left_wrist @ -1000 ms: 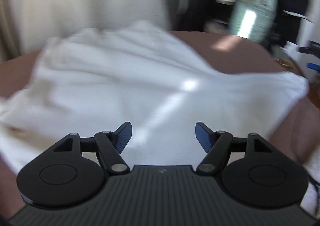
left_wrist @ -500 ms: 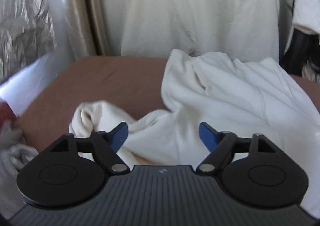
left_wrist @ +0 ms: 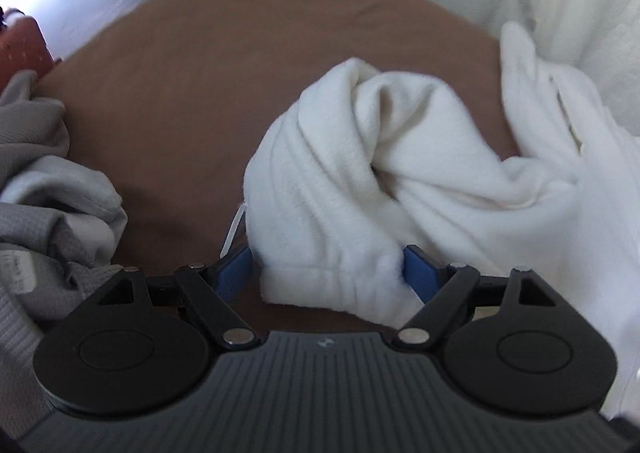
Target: Fold clothes
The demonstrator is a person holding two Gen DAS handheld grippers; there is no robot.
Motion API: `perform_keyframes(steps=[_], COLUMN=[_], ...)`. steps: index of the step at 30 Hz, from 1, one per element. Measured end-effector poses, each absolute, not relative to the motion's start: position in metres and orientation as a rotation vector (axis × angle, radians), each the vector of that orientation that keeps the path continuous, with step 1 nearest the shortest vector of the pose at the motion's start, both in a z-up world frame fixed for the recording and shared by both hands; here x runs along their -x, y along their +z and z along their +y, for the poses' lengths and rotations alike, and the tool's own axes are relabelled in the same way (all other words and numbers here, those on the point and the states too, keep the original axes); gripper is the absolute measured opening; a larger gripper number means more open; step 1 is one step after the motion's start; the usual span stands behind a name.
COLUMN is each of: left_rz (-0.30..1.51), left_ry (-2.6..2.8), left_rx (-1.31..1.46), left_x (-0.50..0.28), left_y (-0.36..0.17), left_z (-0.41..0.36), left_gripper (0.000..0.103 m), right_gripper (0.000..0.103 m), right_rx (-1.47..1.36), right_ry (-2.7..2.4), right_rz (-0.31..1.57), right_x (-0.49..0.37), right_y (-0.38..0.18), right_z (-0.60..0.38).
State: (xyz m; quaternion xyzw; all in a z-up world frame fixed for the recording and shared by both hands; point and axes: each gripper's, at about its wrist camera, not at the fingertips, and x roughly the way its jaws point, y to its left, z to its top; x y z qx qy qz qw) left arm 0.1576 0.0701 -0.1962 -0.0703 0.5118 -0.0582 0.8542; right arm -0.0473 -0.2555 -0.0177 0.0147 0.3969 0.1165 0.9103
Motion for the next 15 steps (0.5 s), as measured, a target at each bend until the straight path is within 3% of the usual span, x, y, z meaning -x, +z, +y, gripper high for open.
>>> perform_keyframes(steps=[9,15], left_rz=[1.098,1.032], left_ry=[-0.077,0.010], left_rx=[0.085,0.119], left_x=[-0.162,-0.150], left_y=[-0.204,-0.192], left_z=[0.047,0.041], left_gripper=[0.089,0.089], right_gripper=[0.083,0.083], right_rx=[0.076,-0.085], right_ry=[0.261,0.185], right_rz=[0.872,0.859], right_x=[0.035,0.042], right_y=[-0.048,-0.052], right_z=[-0.218,-0.202])
